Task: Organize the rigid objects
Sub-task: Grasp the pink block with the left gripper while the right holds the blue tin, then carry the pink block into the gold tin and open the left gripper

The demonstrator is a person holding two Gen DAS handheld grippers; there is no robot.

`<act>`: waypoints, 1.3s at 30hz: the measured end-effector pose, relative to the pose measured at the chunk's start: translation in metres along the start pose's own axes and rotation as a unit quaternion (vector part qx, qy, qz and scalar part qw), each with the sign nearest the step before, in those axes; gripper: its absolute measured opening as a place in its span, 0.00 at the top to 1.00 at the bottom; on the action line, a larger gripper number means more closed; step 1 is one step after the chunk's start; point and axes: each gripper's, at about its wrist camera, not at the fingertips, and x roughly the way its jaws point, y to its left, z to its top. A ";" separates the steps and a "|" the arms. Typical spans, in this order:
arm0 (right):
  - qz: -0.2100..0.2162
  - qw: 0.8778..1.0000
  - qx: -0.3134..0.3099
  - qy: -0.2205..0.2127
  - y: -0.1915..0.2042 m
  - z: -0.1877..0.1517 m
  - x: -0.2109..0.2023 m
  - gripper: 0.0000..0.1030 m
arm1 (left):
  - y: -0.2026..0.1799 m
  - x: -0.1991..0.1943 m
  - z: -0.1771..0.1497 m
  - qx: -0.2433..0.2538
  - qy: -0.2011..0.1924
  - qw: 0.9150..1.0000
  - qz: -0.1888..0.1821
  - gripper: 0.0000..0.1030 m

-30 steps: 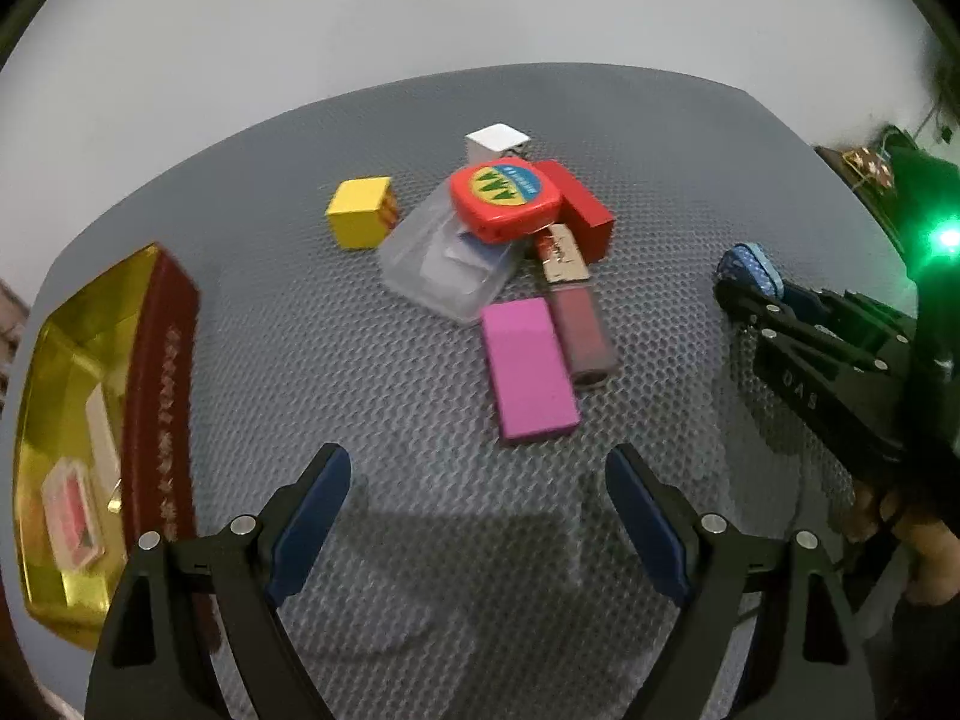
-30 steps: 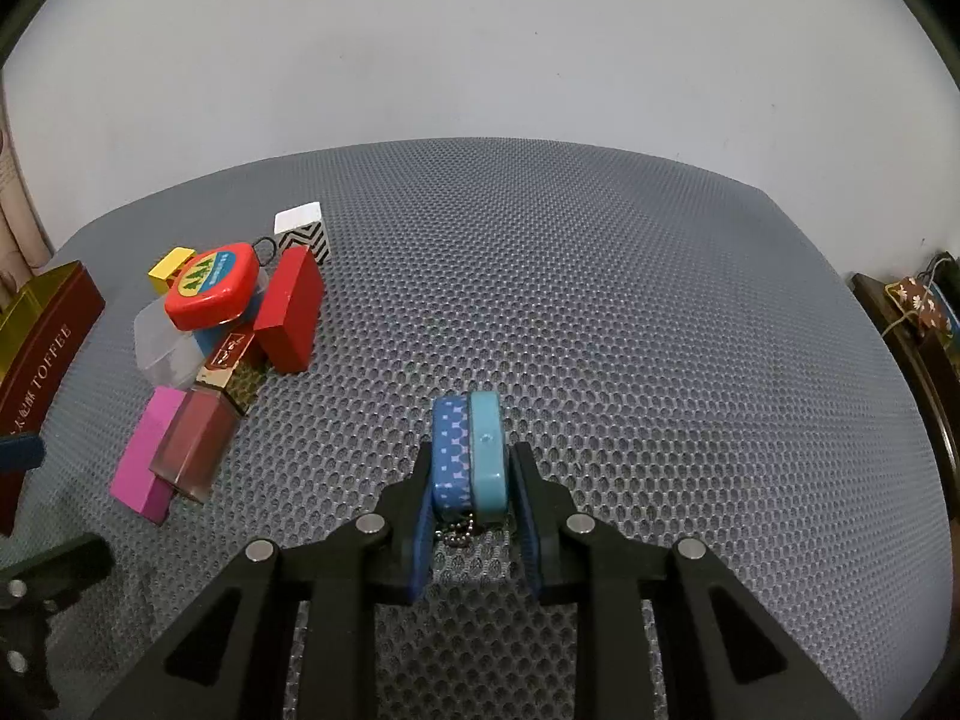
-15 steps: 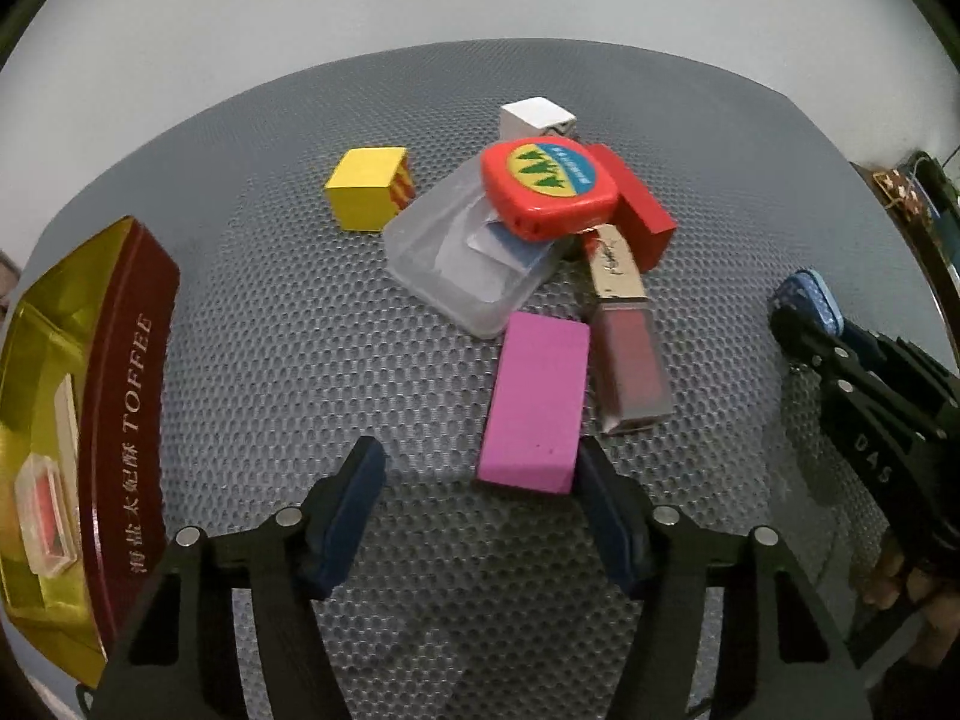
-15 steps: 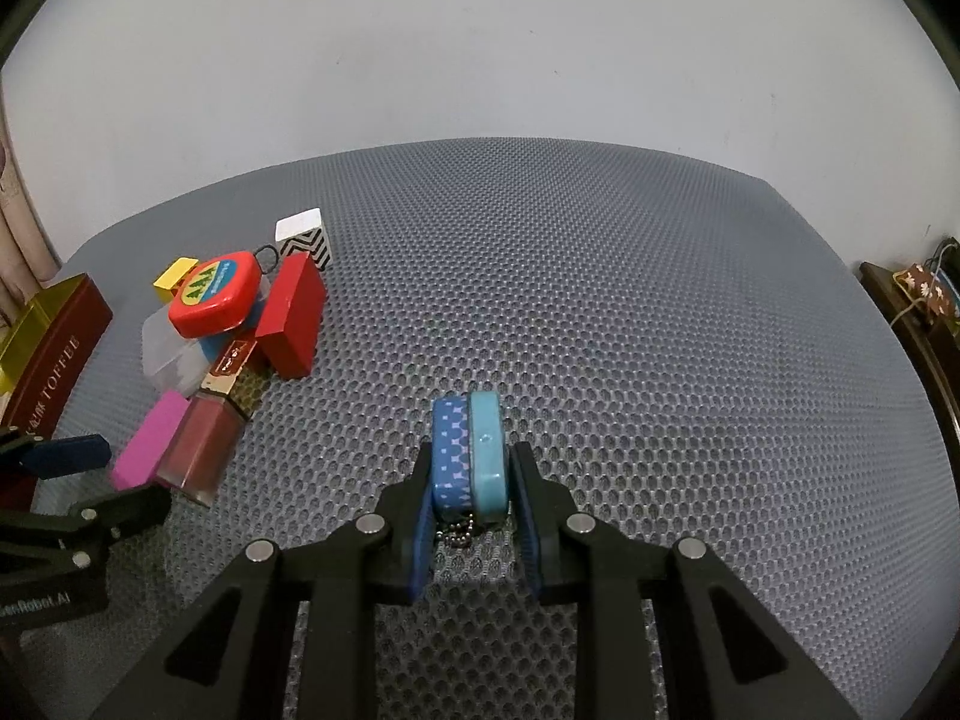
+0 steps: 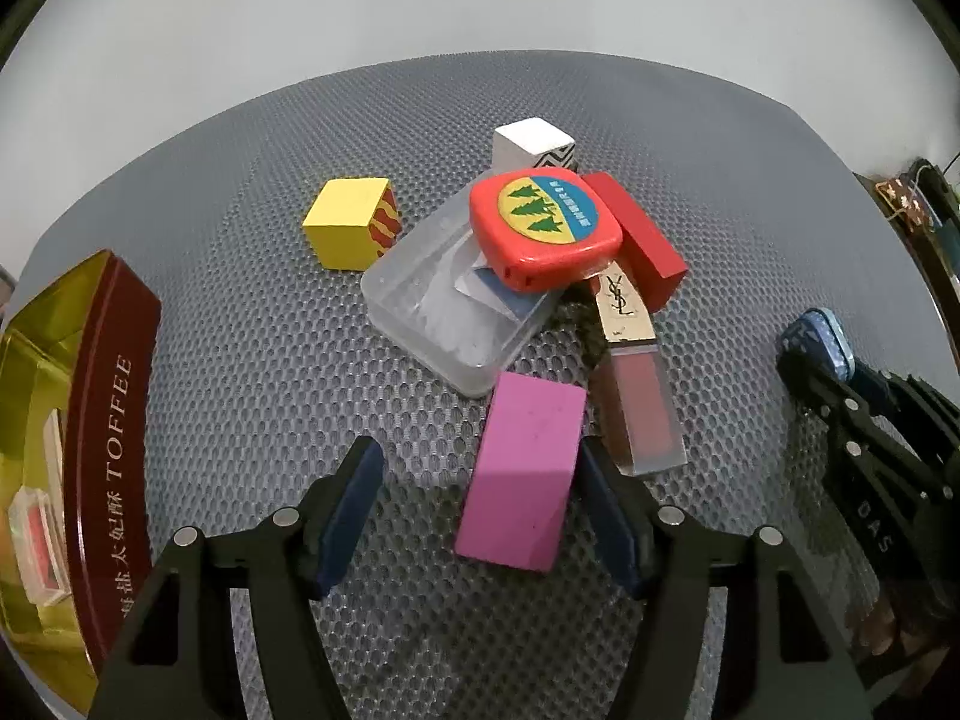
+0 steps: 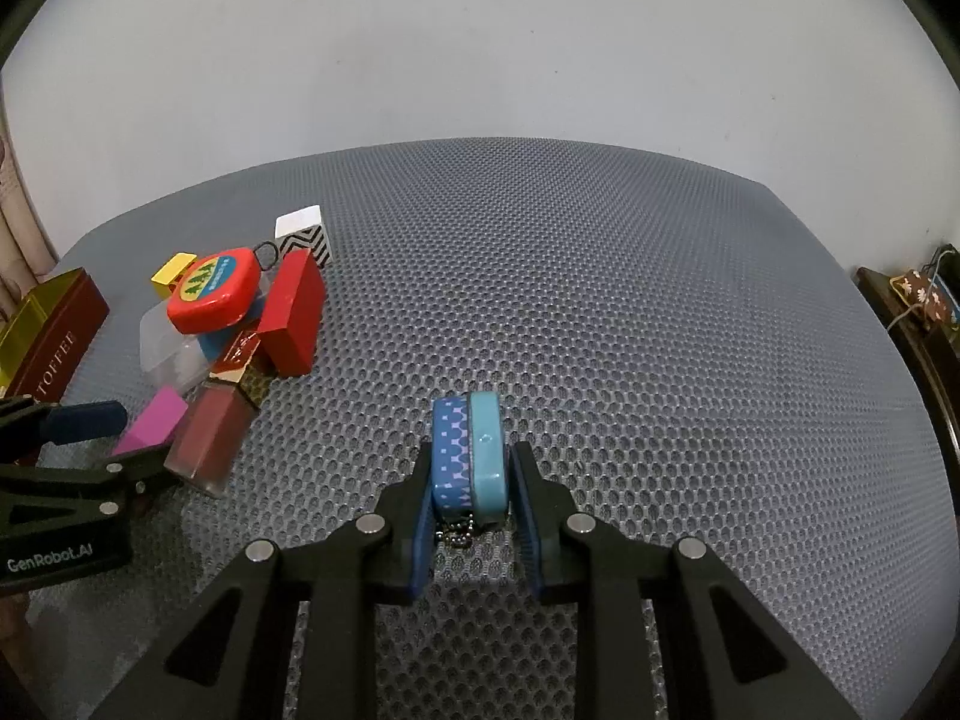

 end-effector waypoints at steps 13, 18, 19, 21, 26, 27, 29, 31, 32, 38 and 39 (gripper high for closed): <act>-0.012 1.000 -0.011 0.001 0.011 -0.001 0.002 0.77 | -0.021 -0.010 -0.011 0.024 -0.014 1.000 -0.005 0.74; -0.015 1.000 -0.013 0.001 0.015 -0.001 0.004 0.77 | -0.024 -0.018 -0.013 0.024 -0.018 1.000 -0.010 0.74; -0.015 1.000 -0.014 0.001 0.015 0.000 0.004 0.77 | -0.024 -0.019 -0.013 0.022 -0.018 1.000 -0.009 0.74; -0.015 1.000 -0.014 0.001 0.016 0.000 0.005 0.77 | -0.023 -0.022 -0.014 0.015 -0.017 1.000 -0.010 0.74; -0.015 1.000 -0.014 0.001 0.017 0.000 0.005 0.77 | -0.016 -0.028 -0.010 0.002 -0.021 1.000 -0.007 0.74; -0.015 1.000 -0.013 0.001 0.017 0.000 0.005 0.77 | -0.022 -0.031 -0.010 0.000 -0.022 1.000 -0.006 0.74; -0.016 1.000 -0.014 0.001 0.017 0.000 0.005 0.77 | -0.032 -0.024 0.001 -0.009 -0.023 1.000 0.002 0.74; -0.016 1.000 -0.013 0.001 0.017 0.000 0.005 0.77 | -0.022 -0.019 0.009 -0.019 -0.024 1.000 0.003 0.74; -0.016 1.000 -0.013 0.001 0.017 0.000 0.005 0.77 | -0.007 -0.027 0.003 -0.024 -0.025 0.999 0.004 0.74; -0.016 1.000 -0.013 0.001 0.017 0.000 0.005 0.77 | 0.029 -0.049 0.005 -0.051 -0.049 0.997 0.031 0.74; -0.016 1.000 -0.013 0.001 0.016 0.000 0.005 0.77 | 0.038 -0.051 0.007 -0.062 -0.050 0.996 0.035 0.74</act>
